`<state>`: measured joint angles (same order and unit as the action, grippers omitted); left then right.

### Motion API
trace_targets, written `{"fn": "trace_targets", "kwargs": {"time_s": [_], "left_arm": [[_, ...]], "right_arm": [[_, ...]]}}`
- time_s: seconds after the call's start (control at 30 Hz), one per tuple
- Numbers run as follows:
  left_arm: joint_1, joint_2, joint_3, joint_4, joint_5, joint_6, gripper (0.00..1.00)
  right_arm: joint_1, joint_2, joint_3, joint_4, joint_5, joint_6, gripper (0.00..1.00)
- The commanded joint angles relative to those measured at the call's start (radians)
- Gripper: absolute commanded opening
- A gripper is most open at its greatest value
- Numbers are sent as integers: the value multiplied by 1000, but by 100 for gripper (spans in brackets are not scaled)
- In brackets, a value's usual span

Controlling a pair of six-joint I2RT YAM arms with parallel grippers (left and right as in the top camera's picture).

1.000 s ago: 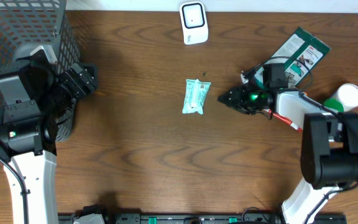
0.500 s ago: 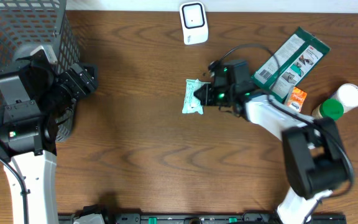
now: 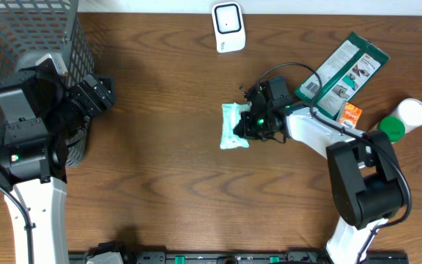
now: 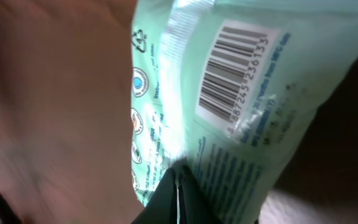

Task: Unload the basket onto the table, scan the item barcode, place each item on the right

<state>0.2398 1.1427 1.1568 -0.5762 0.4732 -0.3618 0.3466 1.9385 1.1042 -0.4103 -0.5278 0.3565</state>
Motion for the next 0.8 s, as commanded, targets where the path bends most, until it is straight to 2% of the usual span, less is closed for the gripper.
{"fn": "trace_targets", "kwargs": {"time_s": [0.0, 0.13, 0.23, 0.33, 0.37, 0.43, 0.5, 0.77], "left_arm": [[3, 0, 6, 1, 12, 13, 83], [3, 0, 6, 2, 13, 13, 83], [3, 0, 6, 1, 13, 13, 83], [3, 0, 6, 1, 12, 13, 83], [3, 0, 6, 1, 13, 13, 83], [3, 0, 6, 2, 12, 13, 83], [3, 0, 6, 2, 12, 13, 83], [3, 0, 6, 1, 12, 13, 83]], "right_arm": [[-31, -2, -26, -114, 90, -179, 4], [-58, -66, 51, -274, 90, -310, 16], [-74, -113, 125, -369, 90, -355, 27], [-84, -156, 191, -452, 116, -362, 31], [-86, -168, 203, -469, 131, -356, 29], [-86, -187, 206, -489, 163, -328, 20], [-85, -186, 204, -509, 168, -316, 1], [-77, -179, 33, -428, 169, -288, 1]]}}
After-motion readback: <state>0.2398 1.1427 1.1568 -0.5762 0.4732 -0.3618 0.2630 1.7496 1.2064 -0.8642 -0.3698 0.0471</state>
